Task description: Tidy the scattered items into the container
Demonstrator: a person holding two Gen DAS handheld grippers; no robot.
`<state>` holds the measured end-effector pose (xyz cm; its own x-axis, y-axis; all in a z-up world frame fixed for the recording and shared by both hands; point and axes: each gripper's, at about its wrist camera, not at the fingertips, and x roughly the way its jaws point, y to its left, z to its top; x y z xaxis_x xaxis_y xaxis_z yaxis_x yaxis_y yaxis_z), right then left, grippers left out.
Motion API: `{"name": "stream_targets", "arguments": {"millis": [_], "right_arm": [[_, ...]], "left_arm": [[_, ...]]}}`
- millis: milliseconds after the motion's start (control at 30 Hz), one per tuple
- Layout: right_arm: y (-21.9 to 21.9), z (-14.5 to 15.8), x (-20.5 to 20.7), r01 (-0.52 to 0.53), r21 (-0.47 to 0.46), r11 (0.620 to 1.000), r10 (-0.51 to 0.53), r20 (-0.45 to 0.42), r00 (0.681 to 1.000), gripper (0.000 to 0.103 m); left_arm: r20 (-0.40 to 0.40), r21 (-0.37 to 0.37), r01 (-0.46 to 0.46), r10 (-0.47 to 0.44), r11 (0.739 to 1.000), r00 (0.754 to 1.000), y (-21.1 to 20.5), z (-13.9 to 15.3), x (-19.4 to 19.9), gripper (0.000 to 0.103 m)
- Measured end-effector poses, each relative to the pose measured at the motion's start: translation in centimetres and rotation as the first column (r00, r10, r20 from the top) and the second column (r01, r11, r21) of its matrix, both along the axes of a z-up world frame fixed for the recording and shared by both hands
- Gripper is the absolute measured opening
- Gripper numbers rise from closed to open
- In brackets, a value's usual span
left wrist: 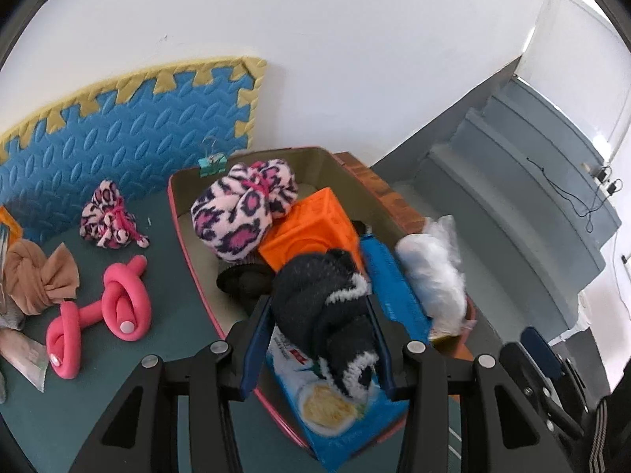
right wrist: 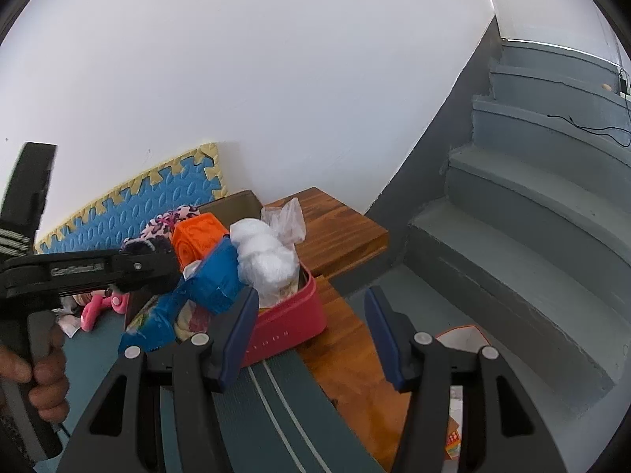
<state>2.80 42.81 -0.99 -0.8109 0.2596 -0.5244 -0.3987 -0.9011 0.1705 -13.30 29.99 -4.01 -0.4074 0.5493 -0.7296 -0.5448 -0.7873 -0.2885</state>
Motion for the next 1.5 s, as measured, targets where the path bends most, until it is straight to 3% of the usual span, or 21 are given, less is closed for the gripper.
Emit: {"name": "stream_targets", "arguments": {"millis": [200, 267, 667, 833, 1000, 1500], "right_arm": [[-0.7, -0.3, -0.1, -0.006, -0.006, 1.0, 0.006, 0.001, 1.0, 0.06], [-1.2, -0.1, 0.0, -0.01, -0.003, 1.0, 0.01, -0.004, 1.0, 0.06], [-6.2, 1.2, -0.8, -0.105, 0.044, 0.994, 0.106, -0.011, 0.994, 0.06], [-8.6, 1.4, -1.5, -0.156, 0.057, 0.986, 0.156, -0.001, 0.988, 0.06], [-11.1, 1.3, -2.0, -0.218, 0.07, 0.973, 0.217, 0.017, 0.976, 0.064], [-15.8, 1.6, -2.4, -0.313, 0.094, 0.945, 0.31, 0.048, 0.949, 0.069]], "left_arm": [[0.011, 0.059, -0.027, 0.026, 0.998, 1.0, -1.9, 0.6, 0.1, 0.05], [0.001, 0.084, -0.041, 0.041, 0.996, 0.999, -2.7, 1.3, 0.2, 0.062], [-0.002, 0.158, -0.16, 0.162, 0.974, 0.987, -10.1, 2.9, 0.3, 0.062], [-0.045, 0.075, -0.265, 0.268, 0.961, 0.962, -13.5, 2.4, 0.3, 0.062], [-0.112, -0.025, -0.362, 0.358, 0.932, 0.927, -16.2, 2.1, 1.1, 0.062], [-0.234, -0.102, -0.492, 0.46, 0.865, 0.857, -21.1, 3.5, 4.4, 0.062]]}}
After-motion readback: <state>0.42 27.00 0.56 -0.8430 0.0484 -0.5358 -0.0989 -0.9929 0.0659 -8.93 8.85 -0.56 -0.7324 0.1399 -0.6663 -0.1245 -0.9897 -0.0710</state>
